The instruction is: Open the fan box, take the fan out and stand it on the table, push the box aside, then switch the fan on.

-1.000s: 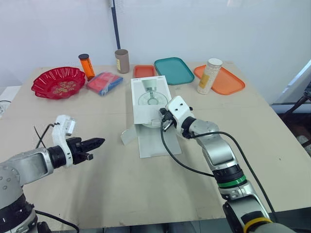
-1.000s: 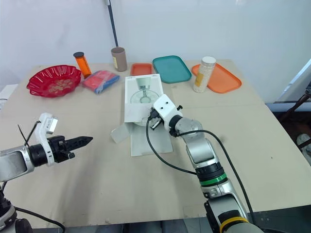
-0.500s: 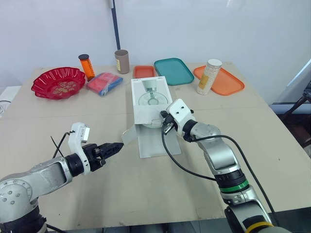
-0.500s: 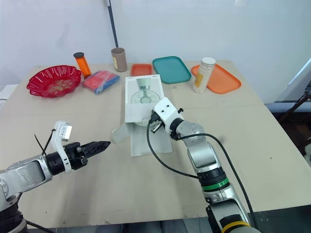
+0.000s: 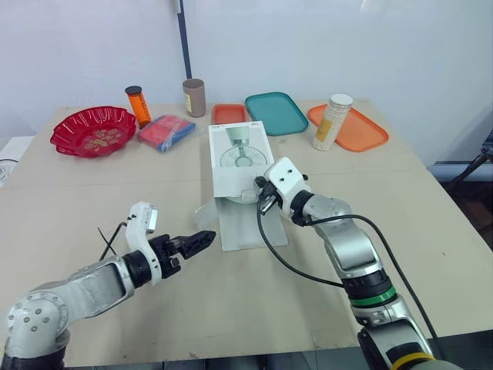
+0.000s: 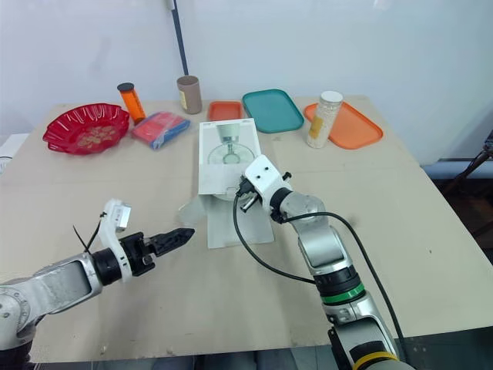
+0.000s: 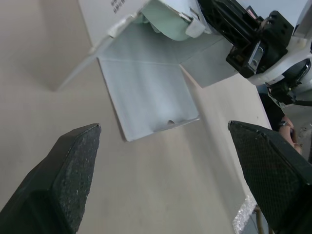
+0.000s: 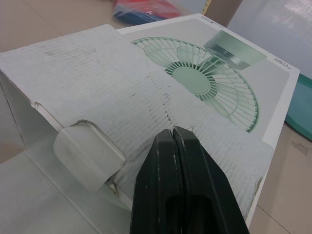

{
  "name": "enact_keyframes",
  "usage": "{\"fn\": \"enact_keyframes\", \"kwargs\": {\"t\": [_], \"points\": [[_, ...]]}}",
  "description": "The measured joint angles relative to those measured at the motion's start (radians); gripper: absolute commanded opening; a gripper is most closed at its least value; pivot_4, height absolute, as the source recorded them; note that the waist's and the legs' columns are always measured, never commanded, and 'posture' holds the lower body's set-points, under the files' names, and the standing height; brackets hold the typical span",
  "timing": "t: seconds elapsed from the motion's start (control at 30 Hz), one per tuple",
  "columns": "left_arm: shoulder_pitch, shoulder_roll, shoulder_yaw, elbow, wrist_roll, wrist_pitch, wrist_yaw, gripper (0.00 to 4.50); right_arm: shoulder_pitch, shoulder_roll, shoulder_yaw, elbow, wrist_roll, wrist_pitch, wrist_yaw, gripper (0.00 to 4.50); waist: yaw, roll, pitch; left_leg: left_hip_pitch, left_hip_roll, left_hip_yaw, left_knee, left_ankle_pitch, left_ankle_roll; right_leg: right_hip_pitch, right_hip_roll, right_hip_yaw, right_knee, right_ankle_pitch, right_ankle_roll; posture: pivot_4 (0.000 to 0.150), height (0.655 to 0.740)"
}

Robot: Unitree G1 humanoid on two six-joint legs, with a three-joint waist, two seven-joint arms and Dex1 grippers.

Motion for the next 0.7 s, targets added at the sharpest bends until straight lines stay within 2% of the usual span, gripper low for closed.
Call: {"fn": "enact_keyframes", "kwargs": {"t": [0.13, 0.27, 0.7], "points": [[0.008, -0.059, -0.065, -0.005, 0.028, -0.083, 0.019, 4.44, -0.001, -0.009, 0.001, 0.000, 0.000, 0.000, 0.002, 0.00, 0.003, 0.000, 0.000, 0.000, 0.000, 0.000, 0.000, 0.000, 0.000, 0.000, 0.000, 0.000, 0.000, 0.000, 0.000, 0.150, 0.7400], [0.007, -0.148, -0.128, 0.000, 0.125, -0.158, 0.017, 4.44, -0.004, -0.017, 0.002, 0.001, 0.000, 0.000, 0.003, 0.00, 0.004, 0.000, 0.000, 0.000, 0.000, 0.001, 0.000, 0.000, 0.000, 0.000, 0.000, 0.000, -0.001, 0.000, 0.000, 0.150, 0.7400], [-0.119, -0.293, -0.224, 0.201, 0.447, -0.205, -0.077, 4.44, -0.016, -0.040, 0.007, 0.000, -0.001, 0.008, 0.022, 0.00, 0.007, 0.001, -0.001, 0.000, 0.000, 0.000, 0.000, 0.000, 0.001, 0.001, 0.001, 0.000, -0.001, 0.000, 0.001, 0.150, 0.7400]]}}
